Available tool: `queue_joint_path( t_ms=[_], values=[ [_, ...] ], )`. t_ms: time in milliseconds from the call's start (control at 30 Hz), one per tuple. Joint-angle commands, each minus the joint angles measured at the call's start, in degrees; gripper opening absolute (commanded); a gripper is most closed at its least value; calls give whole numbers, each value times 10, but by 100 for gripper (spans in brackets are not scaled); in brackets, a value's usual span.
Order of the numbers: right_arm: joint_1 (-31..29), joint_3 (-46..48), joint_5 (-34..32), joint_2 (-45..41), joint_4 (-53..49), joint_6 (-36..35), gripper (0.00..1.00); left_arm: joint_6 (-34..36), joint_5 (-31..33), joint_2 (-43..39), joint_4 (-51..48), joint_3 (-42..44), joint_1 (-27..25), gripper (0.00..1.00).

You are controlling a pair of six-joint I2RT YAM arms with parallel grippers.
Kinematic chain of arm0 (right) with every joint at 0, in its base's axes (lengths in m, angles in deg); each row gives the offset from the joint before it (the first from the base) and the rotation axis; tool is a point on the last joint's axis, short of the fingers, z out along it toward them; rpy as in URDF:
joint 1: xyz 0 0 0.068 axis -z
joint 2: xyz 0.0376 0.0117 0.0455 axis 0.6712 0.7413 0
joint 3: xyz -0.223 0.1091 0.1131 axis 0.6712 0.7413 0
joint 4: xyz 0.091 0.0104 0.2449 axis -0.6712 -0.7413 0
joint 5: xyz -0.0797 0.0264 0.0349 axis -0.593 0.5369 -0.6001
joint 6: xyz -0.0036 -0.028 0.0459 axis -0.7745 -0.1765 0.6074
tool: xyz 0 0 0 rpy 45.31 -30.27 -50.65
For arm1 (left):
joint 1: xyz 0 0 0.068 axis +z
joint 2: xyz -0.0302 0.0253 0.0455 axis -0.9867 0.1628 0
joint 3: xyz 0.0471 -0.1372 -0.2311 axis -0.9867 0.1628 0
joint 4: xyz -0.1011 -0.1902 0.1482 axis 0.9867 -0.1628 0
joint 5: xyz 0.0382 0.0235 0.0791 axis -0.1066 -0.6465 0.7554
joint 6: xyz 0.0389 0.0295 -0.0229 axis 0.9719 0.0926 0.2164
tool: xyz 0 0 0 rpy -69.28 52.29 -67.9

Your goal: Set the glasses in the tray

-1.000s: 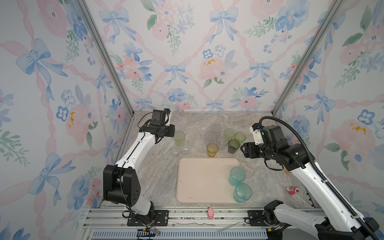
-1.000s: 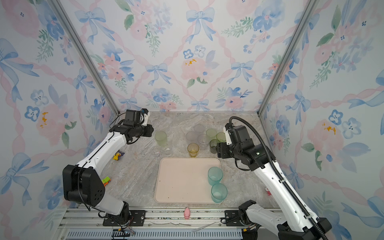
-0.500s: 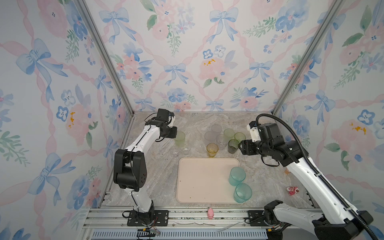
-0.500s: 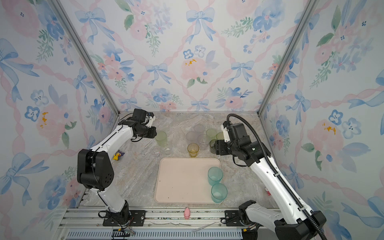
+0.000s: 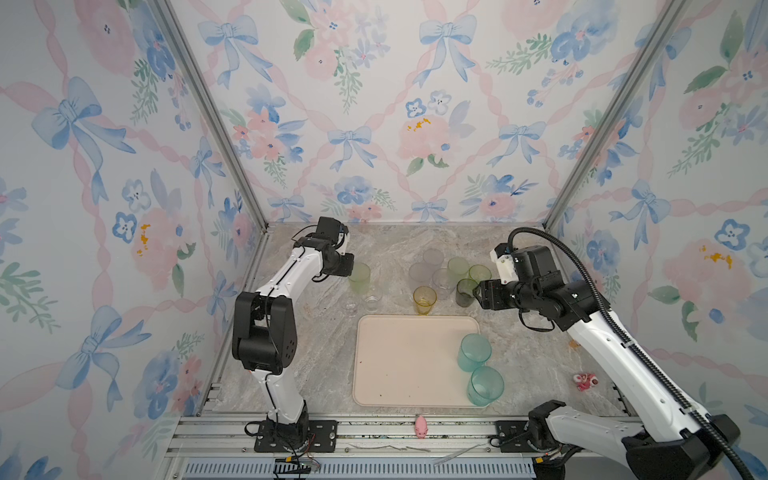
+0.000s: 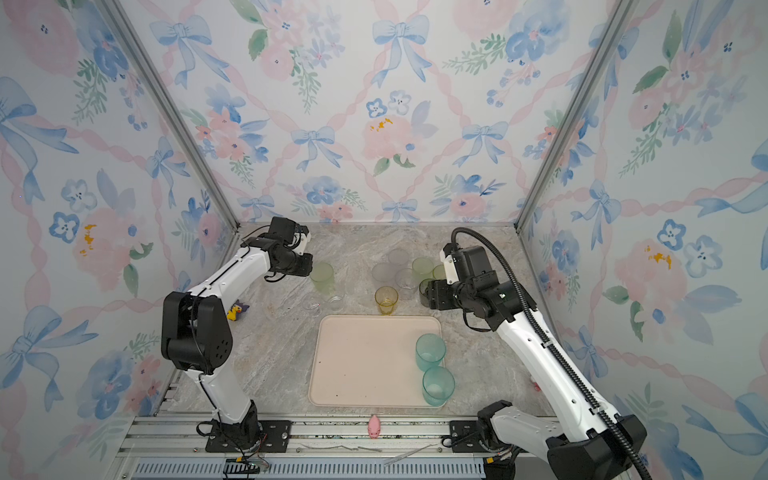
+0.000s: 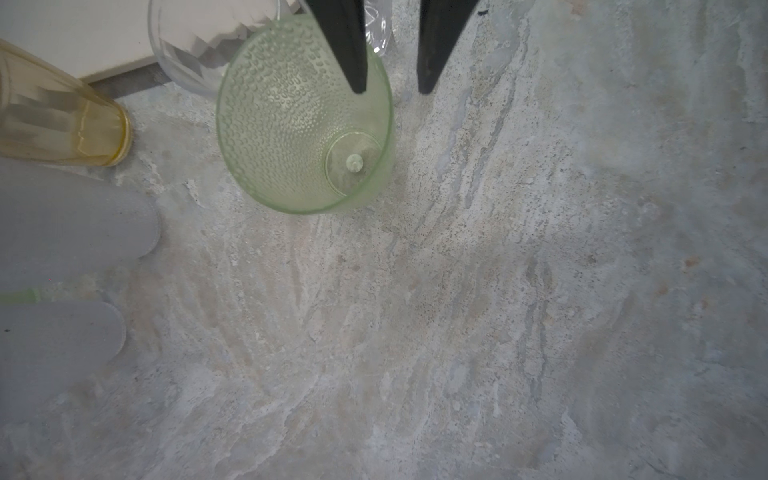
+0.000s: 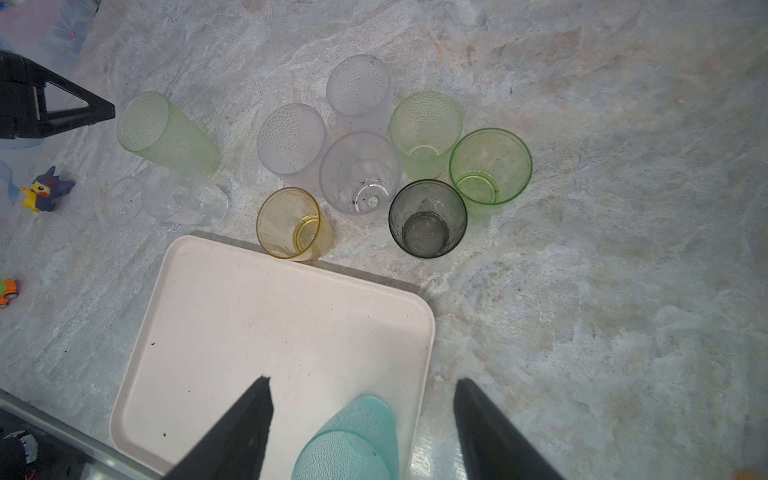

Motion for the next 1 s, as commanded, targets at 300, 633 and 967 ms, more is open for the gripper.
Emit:
queue_joint_path(
  t_ms=[300,633,967],
  values=[
    [18,15,11,4,11,-8,72,15,-6,45,-7,-29,-6,23],
    [29,27,16,3,14,-9,72,18,0,66,-7,-42,-9,7],
    [33,30,21,5,19,-9,72,20,36,28,-6,-56,-16,2]
  ],
)
